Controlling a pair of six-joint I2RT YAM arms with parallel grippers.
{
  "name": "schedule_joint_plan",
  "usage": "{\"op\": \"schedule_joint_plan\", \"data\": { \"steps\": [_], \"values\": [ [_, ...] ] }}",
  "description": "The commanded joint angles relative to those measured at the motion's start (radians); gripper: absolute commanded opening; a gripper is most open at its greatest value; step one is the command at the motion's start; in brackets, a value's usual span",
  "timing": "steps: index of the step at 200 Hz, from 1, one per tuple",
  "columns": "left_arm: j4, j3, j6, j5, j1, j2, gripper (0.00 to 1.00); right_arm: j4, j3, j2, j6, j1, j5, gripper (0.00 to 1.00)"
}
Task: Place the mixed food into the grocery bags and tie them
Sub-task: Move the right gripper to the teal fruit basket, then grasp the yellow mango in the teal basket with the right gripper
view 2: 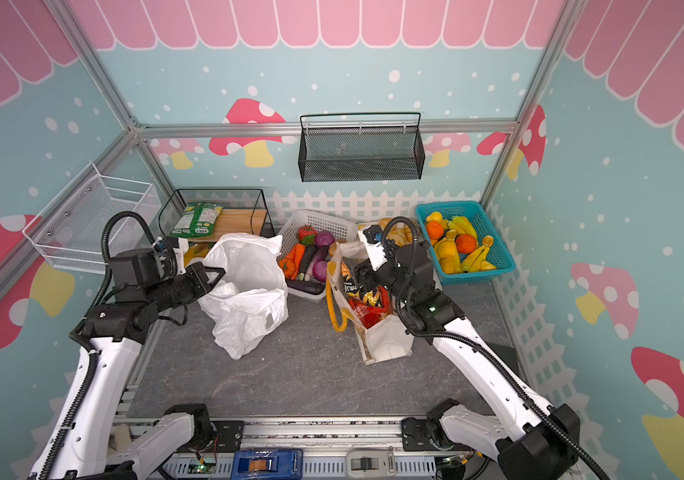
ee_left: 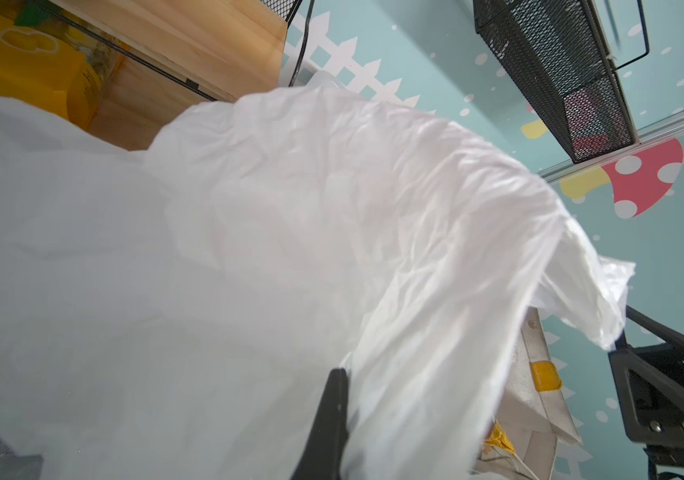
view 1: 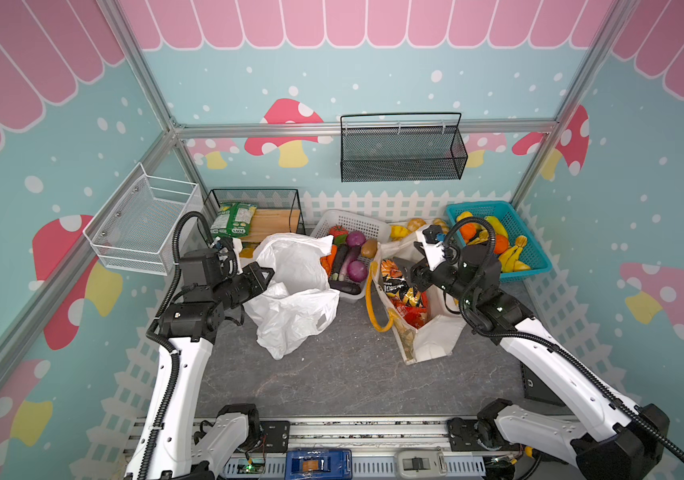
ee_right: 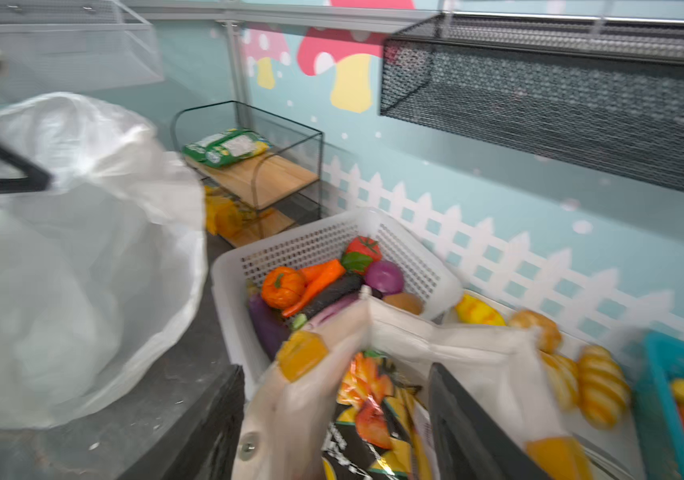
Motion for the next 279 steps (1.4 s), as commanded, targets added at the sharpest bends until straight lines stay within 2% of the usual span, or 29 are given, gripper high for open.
{"op": "schedule_joint_plan", "data": {
  "steps": [1,22,30,58,66,82,114,128,143,171,209,238,279],
  "values": [
    [-0.039,0.028,0.046,-0.072,0.006,-0.013,0.0,-0.038,0.046,-0.018,0.022,-0.057,0.071,0.72],
    [-0.052,0.027,0.073,-0.15,0.005,-0.019,0.0,-0.018,0.068,0.004,0.037,-0.057,-0.022,0.73],
    [-0.049,0.025,0.074,-0.158,0.005,-0.02,0.0,-0.025,0.078,0.02,0.04,-0.057,-0.026,0.74],
    [0.014,-0.014,0.034,-0.088,0.004,-0.028,0.0,-0.066,0.102,0.056,-0.027,-0.072,0.182,0.76],
    [0.049,-0.035,0.014,-0.054,0.002,-0.03,0.0,-0.072,0.11,0.068,-0.032,-0.111,0.205,0.77],
    [0.096,-0.06,-0.014,-0.008,-0.006,-0.024,0.0,-0.08,0.135,0.089,-0.006,-0.215,0.175,0.78],
    [0.149,-0.077,-0.024,0.003,-0.054,0.001,0.0,-0.066,0.189,0.201,0.022,-0.43,0.13,0.8],
    [0.179,-0.088,-0.027,0.003,-0.081,0.008,0.0,-0.071,0.217,0.293,0.047,-0.515,0.078,0.86],
    [0.203,-0.095,-0.027,0.001,-0.107,0.017,0.0,-0.075,0.245,0.39,0.058,-0.574,0.048,0.91],
    [0.238,-0.109,-0.037,0.016,-0.13,0.03,0.0,-0.077,0.304,0.555,0.061,-0.647,0.013,0.91],
    [0.273,-0.125,-0.048,0.025,-0.133,0.047,0.0,-0.095,0.391,0.746,0.071,-0.701,-0.085,0.91],
    [0.283,-0.126,-0.054,0.025,-0.133,0.059,0.0,-0.113,0.463,0.871,0.056,-0.715,-0.081,0.9],
    [0.288,-0.129,-0.06,0.019,-0.133,0.071,0.0,-0.143,0.581,1.003,0.038,-0.734,-0.118,0.82]
  ]
}}
